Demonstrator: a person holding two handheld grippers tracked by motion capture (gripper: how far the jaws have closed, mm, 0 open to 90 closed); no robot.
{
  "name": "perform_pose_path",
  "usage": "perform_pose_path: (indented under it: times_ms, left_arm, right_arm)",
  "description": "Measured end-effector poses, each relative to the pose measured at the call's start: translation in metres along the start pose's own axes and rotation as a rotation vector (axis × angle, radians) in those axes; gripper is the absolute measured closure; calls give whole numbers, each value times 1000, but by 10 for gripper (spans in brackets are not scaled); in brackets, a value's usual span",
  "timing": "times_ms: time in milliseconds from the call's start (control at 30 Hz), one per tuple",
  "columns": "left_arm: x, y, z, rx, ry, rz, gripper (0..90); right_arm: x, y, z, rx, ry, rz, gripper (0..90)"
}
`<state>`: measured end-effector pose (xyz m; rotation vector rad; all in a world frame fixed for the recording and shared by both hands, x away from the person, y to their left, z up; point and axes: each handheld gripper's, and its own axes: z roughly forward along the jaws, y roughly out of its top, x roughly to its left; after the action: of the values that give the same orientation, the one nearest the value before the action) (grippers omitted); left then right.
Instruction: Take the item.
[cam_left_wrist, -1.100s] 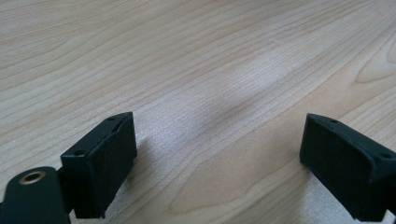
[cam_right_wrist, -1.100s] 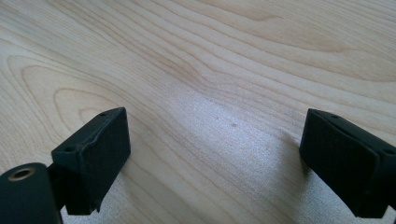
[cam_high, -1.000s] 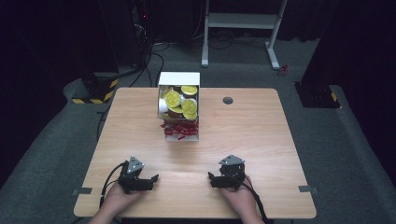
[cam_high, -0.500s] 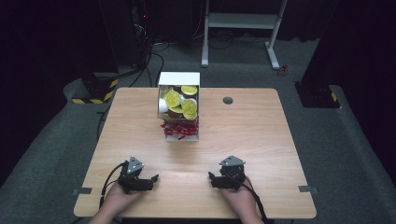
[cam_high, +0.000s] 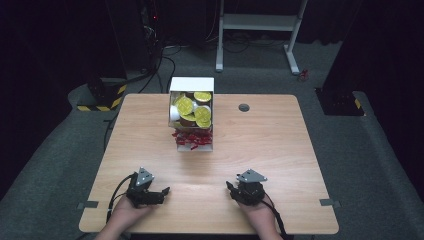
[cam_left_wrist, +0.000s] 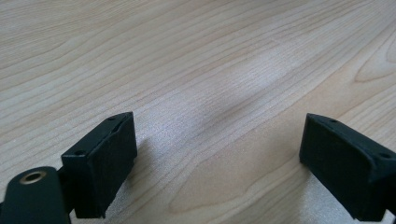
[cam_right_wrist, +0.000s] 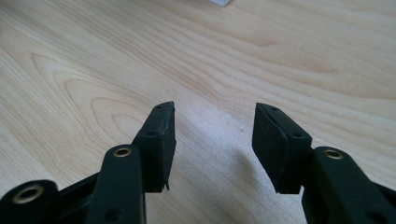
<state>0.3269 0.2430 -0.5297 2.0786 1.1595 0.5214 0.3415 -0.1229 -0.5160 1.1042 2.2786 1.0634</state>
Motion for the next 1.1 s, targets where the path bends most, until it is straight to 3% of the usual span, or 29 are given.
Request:
perform_pose_path:
  times_ms: [233,533,1100]
  left_arm:
    - [0,0,0,-1,0,1,114]
    - [0,0,0,-3,-1,6,119]
    - [0,1,1,1,-16,14,122]
  right_arm:
    - [2,4,-10,-50,-5,-16,568]
    - [0,4,-13,-70,-8,-23,595]
    - [-2,6,-29,-113,-10,2,579]
